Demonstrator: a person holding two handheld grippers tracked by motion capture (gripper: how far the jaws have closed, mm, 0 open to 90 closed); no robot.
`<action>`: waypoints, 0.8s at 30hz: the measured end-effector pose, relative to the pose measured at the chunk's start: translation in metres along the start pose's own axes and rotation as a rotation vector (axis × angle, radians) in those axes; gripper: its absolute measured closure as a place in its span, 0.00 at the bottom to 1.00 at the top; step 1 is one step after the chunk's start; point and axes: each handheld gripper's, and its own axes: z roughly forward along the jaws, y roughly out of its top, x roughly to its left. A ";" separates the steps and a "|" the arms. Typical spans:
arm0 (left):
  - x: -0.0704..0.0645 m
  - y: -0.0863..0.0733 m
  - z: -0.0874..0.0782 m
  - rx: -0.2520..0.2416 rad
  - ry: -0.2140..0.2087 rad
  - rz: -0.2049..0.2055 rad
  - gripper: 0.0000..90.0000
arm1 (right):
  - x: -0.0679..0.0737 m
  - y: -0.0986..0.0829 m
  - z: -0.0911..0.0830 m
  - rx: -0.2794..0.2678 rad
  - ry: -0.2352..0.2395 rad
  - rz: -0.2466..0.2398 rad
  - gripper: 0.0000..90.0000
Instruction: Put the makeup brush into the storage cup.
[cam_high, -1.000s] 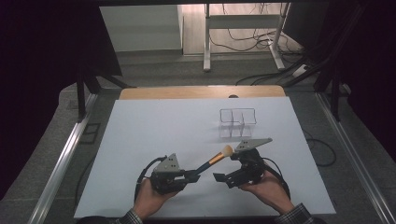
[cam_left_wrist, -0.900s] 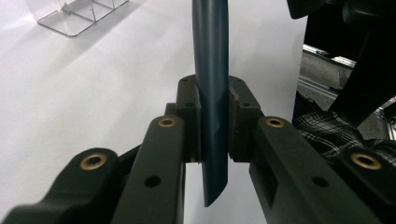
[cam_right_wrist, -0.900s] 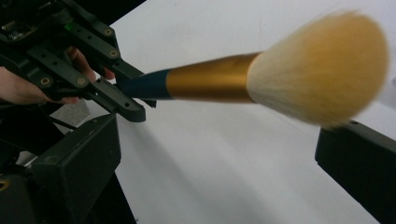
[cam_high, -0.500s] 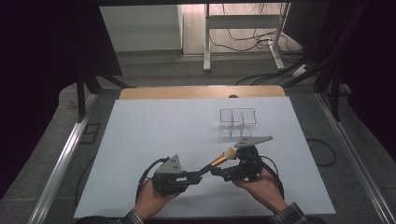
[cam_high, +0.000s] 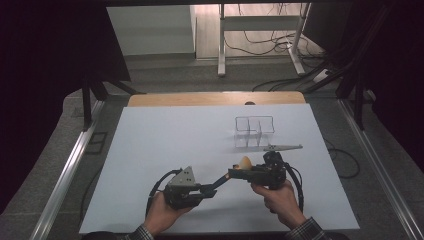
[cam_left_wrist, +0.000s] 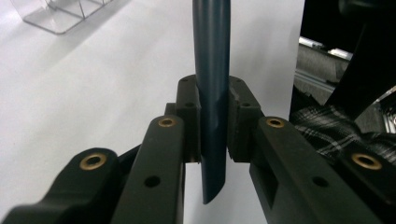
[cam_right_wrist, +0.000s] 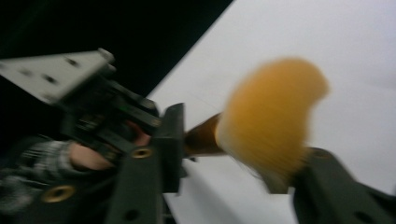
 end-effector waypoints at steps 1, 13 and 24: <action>-0.001 0.000 0.002 0.000 -0.002 0.000 0.85 | -0.002 0.001 -0.001 -0.012 0.063 0.043 0.80; 0.004 0.002 0.004 0.019 0.008 -0.040 0.41 | 0.028 0.000 0.013 0.137 -0.177 -0.265 0.80; 0.002 0.002 0.015 0.090 -0.024 -0.038 0.61 | 0.043 -0.002 0.022 0.194 -0.189 -0.390 0.80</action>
